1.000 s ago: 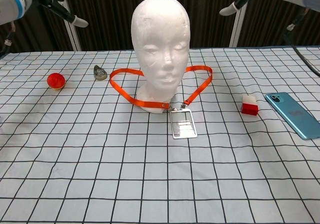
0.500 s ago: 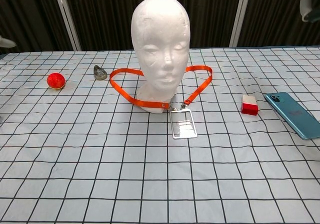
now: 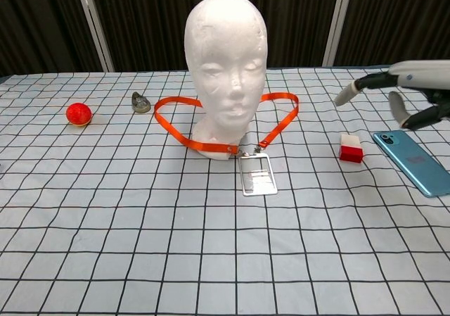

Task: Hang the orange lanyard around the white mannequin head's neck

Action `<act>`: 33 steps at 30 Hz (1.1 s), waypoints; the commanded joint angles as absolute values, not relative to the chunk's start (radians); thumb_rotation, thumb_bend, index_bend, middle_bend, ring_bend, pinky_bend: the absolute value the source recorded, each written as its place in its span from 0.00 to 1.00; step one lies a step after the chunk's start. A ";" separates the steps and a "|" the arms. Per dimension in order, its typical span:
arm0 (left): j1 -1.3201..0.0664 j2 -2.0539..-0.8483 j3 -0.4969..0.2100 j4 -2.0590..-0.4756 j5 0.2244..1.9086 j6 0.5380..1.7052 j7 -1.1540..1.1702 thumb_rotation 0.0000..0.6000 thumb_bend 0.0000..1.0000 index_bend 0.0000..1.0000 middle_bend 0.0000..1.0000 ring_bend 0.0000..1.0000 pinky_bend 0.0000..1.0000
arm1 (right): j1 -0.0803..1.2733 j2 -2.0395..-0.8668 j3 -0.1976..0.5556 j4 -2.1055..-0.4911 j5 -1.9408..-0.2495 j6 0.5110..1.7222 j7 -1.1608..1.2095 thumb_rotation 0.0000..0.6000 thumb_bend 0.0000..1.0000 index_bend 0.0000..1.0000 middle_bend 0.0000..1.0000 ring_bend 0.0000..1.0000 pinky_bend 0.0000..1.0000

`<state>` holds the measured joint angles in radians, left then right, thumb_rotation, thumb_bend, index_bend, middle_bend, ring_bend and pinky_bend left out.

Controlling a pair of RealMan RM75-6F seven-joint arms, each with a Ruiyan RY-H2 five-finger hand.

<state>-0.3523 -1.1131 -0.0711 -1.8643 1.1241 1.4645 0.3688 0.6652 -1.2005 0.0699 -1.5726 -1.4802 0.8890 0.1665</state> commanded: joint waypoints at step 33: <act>-0.308 -1.130 -0.104 -1.787 1.169 1.393 0.310 1.00 0.00 0.00 0.00 0.00 0.00 | 0.795 -1.553 0.052 -1.408 -1.405 0.717 0.049 1.00 1.00 0.20 0.21 0.18 0.23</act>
